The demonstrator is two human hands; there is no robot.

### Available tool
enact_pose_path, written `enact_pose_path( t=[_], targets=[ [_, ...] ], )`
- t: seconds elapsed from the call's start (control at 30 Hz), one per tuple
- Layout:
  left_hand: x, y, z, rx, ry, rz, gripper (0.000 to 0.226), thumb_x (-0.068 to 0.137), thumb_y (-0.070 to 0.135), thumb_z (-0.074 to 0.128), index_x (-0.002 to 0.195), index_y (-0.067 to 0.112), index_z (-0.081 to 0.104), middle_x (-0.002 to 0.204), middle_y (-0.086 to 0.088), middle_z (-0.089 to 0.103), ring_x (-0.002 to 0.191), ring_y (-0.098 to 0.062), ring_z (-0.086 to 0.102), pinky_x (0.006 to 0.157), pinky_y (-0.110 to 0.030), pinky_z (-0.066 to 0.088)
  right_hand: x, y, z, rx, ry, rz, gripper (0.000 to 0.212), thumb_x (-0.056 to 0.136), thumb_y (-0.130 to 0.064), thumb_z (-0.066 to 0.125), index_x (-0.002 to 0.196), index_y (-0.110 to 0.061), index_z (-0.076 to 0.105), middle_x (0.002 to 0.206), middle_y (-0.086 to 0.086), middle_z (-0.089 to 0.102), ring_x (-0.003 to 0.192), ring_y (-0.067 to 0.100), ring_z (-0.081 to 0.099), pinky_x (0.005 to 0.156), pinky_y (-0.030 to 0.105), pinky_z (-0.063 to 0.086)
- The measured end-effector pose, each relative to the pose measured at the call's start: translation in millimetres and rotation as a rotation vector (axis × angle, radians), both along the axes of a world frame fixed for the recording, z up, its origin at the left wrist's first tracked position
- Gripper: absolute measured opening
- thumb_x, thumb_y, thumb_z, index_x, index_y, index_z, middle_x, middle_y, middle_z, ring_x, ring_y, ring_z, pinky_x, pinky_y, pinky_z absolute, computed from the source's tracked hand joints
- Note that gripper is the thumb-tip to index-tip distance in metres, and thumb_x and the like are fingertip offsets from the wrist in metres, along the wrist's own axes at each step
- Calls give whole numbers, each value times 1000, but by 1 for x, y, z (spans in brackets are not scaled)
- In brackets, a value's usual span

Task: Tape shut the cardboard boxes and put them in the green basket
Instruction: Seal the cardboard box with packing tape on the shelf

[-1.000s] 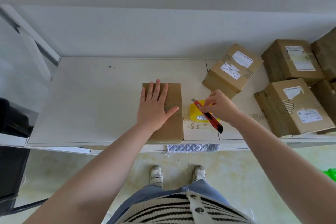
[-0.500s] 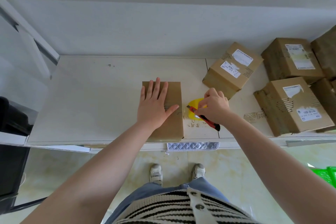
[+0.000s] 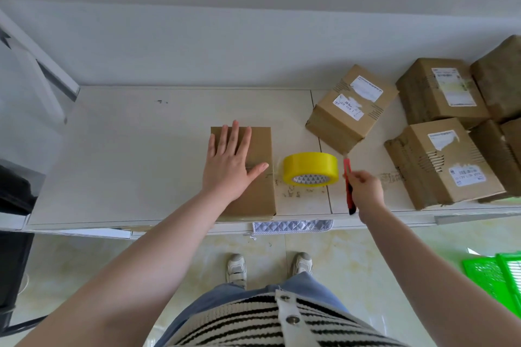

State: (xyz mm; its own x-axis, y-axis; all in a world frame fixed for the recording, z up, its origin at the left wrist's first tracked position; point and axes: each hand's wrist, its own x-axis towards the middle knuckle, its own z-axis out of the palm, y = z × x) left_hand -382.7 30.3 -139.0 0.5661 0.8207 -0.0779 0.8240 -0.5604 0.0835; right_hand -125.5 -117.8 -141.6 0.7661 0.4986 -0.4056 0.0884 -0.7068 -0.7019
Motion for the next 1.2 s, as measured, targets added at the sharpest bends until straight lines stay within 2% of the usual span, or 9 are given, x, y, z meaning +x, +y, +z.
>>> enact_pose_path(
  t=[0.17, 0.27, 0.37, 0.47, 0.57, 0.63, 0.77, 0.9, 1.2],
  targets=[
    [1, 1, -1, 2, 18, -4, 91, 83, 79, -1, 155, 25, -13, 162, -7, -20, 150, -26, -15, 122, -47, -6, 7, -1, -25, -176, -130, 111, 22, 99, -15, 51, 113, -10, 66, 102, 14, 69, 82, 29, 60, 65, 33, 47],
    [1, 0, 0, -4, 34, -5, 92, 82, 79, -3, 155, 24, -14, 162, -7, -21, 150, -26, -16, 122, -47, -6, 4, 10, -11, -252, -260, 156, 24, 99, -21, 52, 120, -15, 61, 120, 16, 56, 106, 35, 54, 82, 42, 50],
    [1, 0, 1, -5, 31, -3, 93, 80, 79, -5, 155, 24, -12, 162, -7, -19, 150, -26, -15, 122, -47, -6, -9, 35, 23, 35, -372, 237, 19, 96, -16, 52, 109, -19, 65, 113, 8, 58, 96, 22, 56, 76, 34, 47],
    [1, 0, 2, -10, 11, 0, 94, 80, 79, -4, 156, 24, -8, 163, -7, -15, 151, -27, -12, 121, -46, -6, -33, 77, 64, 196, -421, 639, 23, 92, -15, 54, 106, -29, 66, 107, -3, 57, 93, 13, 55, 73, 28, 45],
    [1, -2, 4, 3, 16, -7, 95, 80, 78, -2, 157, 22, -3, 164, -8, -10, 151, -28, -7, 121, -47, -3, -49, 110, 76, -175, -448, 1139, 36, 90, -29, 61, 126, -35, 57, 130, 3, 49, 124, 24, 44, 101, 41, 41],
    [0, -2, 4, 10, 10, -10, 95, 81, 78, 1, 157, 21, 0, 164, -9, -7, 151, -29, -5, 122, -48, -2, -49, 121, 73, -373, -314, 1245, 42, 90, -29, 64, 131, -35, 55, 139, 4, 45, 128, 26, 43, 107, 43, 38],
    [0, -1, 5, 3, 4, -11, 96, 80, 78, -2, 157, 21, 3, 164, -9, -6, 151, -29, -4, 122, -48, -2, -40, 127, 71, -499, -95, 1289, 33, 90, -17, 61, 116, -38, 61, 132, -3, 50, 118, 19, 47, 99, 34, 38],
    [0, -1, 5, 0, 12, -13, 97, 80, 78, -4, 157, 21, 2, 164, -10, -7, 151, -30, -4, 121, -49, -2, -39, 127, 72, -516, -41, 1308, 28, 87, -13, 61, 94, -40, 64, 117, -8, 55, 114, 19, 50, 102, 42, 40],
    [0, -1, 8, -30, 17, -5, 96, 79, 78, -6, 156, 22, -7, 163, -8, -15, 151, -28, -12, 122, -48, -4, -47, 99, 58, -246, -98, 1012, 3, 89, -16, 65, 88, -18, 66, 104, -3, 56, 97, 19, 57, 84, 31, 46]
  ],
)
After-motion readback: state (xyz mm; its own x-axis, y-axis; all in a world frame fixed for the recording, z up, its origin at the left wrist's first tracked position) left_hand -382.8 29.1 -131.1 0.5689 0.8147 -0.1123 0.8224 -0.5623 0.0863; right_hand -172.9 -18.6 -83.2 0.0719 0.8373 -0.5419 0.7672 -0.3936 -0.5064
